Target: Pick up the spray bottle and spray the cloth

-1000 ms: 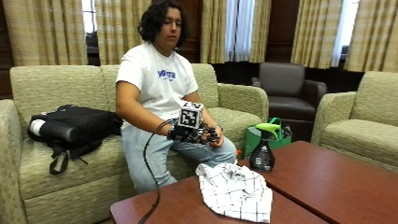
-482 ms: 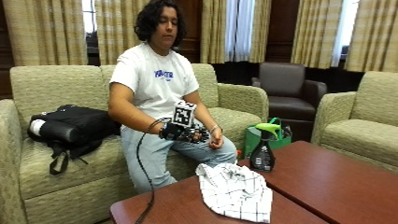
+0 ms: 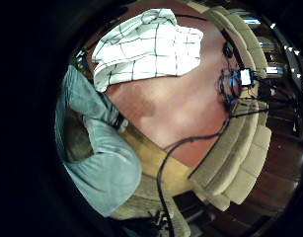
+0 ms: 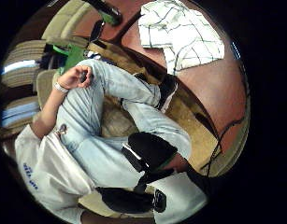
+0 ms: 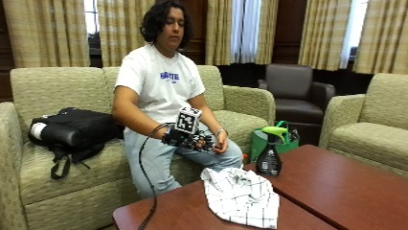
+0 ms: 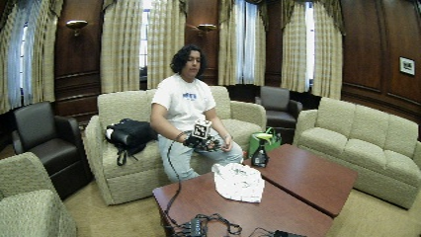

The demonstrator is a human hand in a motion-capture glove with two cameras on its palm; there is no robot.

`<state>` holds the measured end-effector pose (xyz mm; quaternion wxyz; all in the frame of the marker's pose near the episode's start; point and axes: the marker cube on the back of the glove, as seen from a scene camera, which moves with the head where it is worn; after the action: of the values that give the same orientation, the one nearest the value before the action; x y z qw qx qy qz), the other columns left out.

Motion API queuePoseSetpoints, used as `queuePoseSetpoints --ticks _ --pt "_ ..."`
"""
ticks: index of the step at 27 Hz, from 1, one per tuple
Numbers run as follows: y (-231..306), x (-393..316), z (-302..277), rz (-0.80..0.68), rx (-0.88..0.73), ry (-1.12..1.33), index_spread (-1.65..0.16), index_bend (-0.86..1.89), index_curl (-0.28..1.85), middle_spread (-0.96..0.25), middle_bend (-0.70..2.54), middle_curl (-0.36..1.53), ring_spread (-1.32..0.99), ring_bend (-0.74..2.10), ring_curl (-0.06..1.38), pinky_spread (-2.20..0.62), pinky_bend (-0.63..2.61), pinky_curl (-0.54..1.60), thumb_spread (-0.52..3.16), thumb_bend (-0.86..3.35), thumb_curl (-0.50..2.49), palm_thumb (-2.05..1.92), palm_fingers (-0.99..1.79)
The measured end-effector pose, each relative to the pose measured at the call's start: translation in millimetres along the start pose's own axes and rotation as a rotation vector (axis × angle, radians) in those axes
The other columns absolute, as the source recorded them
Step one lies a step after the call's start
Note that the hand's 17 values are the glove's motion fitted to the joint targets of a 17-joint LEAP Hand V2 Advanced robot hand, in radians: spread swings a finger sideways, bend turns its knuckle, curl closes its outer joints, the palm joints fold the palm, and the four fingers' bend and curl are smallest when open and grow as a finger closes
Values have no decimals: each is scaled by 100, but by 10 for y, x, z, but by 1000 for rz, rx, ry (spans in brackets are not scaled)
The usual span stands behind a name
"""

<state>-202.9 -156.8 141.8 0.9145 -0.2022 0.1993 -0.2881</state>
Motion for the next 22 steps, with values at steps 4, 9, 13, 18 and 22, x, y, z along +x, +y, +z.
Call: queuePoseSetpoints --ticks 4,9,13,18,22 --pt "-37 -45 -20 14 7 2 -50 10 10 -13 19 32 -18 34 31 14 44 35 87 -3 33 37 -6" --pt "-141 -93 -119 24 13 17 -50 10 10 -13 20 32 -18 36 31 15 44 35 88 -3 33 38 -6" --pt "-158 -136 -143 -3 12 27 -50 10 10 -13 19 32 -18 36 31 15 44 35 88 -3 33 38 -6" --pt "-134 -69 -126 30 10 17 -50 10 10 -13 20 32 -18 37 31 16 44 35 88 -3 33 38 -6" --pt "-98 -25 -121 49 5 22 -50 10 11 -13 20 32 -18 37 31 16 44 35 89 -3 32 38 -5"
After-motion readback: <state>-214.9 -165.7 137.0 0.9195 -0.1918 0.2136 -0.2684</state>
